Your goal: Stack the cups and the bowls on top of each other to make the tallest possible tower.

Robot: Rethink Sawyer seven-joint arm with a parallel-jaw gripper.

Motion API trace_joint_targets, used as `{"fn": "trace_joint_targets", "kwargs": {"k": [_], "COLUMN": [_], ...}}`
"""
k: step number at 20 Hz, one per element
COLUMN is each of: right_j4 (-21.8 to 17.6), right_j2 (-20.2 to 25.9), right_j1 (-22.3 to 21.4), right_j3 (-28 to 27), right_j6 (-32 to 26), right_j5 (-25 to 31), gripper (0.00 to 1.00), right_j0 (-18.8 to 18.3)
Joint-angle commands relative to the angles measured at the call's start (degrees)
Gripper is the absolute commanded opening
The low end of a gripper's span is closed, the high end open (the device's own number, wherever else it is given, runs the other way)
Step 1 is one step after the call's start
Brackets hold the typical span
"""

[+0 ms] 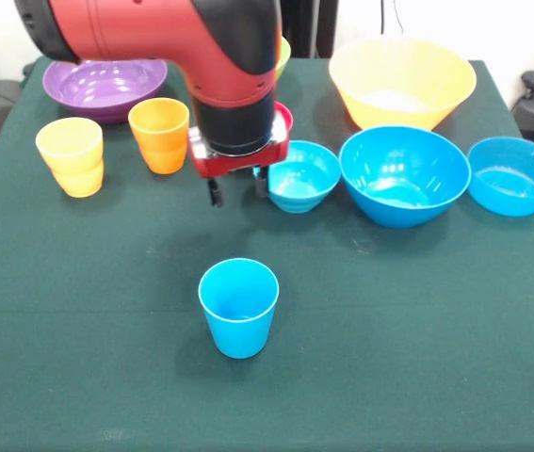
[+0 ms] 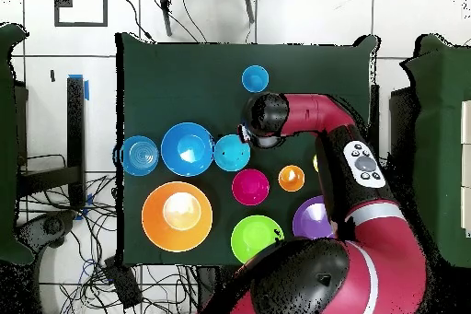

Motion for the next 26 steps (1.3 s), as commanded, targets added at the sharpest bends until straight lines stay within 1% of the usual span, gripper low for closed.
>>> {"fn": "trace_joint_targets", "kwargs": {"k": [1,4,6,7,10,11,14,15,16,17,20,22,24,26], "right_j4": [0.86,-0.16,-0.77,-1.17,-2.29,-2.58,-3.0,-2.94,-2.93,-2.93,-3.47,-4.09,-4.5,-4.75], "right_j2": [5.57,5.79,6.18,6.27,6.6,6.93,7.36,7.58,7.65,7.84,8.08,8.0,8.06,8.19], "right_j1": [-2.5,-3.97,-4.07,-3.17,-2.65,-0.62,0.85,1.7,1.79,2.52,3.93,5.45,6.68,7.42], "right_j3": [6.14,6.86,6.65,5.38,4.7,1.15,-2.02,-4.1,-4.33,-5.9,-6.73,-6.61,-6.37,-4.87], "right_j6": [-14.16,-15.6,-16.32,-16.51,-16.88,-16.81,-16.57,-16.55,-16.45,-16.47,-16.3,-15.78,-15.17,-14.6], "right_j5": [7.15,8.08,8.33,8.67,8.64,9.86,11.35,12.51,12.68,13.37,12.32,10.51,8.87,6.4], "gripper": [1.0,1.0,1.0,1.0,1.0,1.0,1.0,1.0,1.0,1.0,1.0,1.0,1.0,1.0], "right_j0": [-1.43,-2.68,-3.44,-3.3,-3.67,-2.19,-0.65,0.25,0.39,1.03,1.46,1.51,1.66,1.15]}}
